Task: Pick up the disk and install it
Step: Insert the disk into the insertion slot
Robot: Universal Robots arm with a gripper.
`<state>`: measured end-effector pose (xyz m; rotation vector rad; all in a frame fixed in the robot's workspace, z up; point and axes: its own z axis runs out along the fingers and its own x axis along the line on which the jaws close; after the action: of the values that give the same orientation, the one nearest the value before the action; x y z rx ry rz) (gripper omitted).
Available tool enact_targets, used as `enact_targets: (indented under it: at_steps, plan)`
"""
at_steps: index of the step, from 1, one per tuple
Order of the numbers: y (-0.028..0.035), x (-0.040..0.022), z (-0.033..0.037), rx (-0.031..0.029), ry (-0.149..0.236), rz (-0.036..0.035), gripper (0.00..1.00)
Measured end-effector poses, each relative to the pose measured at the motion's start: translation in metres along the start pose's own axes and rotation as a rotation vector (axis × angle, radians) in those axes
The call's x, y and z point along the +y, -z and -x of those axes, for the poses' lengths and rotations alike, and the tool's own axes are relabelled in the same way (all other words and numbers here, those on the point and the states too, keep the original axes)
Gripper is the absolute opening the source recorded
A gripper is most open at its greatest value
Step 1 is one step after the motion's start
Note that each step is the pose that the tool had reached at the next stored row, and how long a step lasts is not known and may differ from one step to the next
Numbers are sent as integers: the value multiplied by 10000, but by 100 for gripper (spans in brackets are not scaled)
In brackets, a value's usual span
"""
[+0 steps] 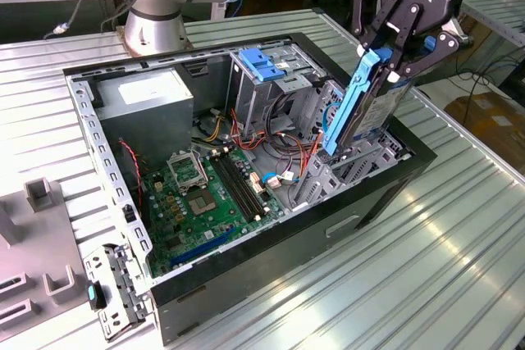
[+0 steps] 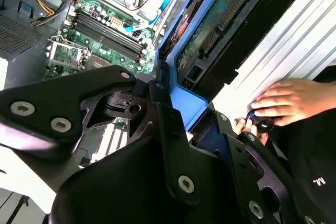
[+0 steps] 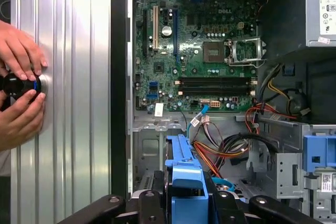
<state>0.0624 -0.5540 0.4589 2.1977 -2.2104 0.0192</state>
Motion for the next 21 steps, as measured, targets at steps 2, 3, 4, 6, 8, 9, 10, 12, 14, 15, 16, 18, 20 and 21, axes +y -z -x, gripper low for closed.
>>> enact_targets:
  at_steps: [2, 3, 4, 6, 8, 9, 10, 12, 14, 15, 16, 18, 20, 21]
  plan:
    - [-17, 0, 1, 1, 0, 0, 37]
    - [-24, 0, 1, -3, 0, 0, 37]
    - [-31, 0, 1, -9, 0, 0, 37]
    - [-38, -1, 1, -18, -3, 0, 37]
    - [-47, -1, 1, -20, -69, 2, 37]
    - [-51, 0, 1, -20, -99, 3, 37]
    - [-57, 8, 1, -22, -99, 3, 37]
    - [-69, 20, 1, -23, -77, 1, 37]
    - [-81, 20, 3, -21, -75, 0, 37]
    - [-88, 20, 3, -20, -75, 0, 37]
    - [-100, 20, 3, -22, -75, 1, 37]
    - [-113, 20, 3, -22, -75, 0, 37]
    - [-133, 20, 4, -22, -75, 1, 37]
    - [-144, 20, 4, -22, -75, 0, 37]
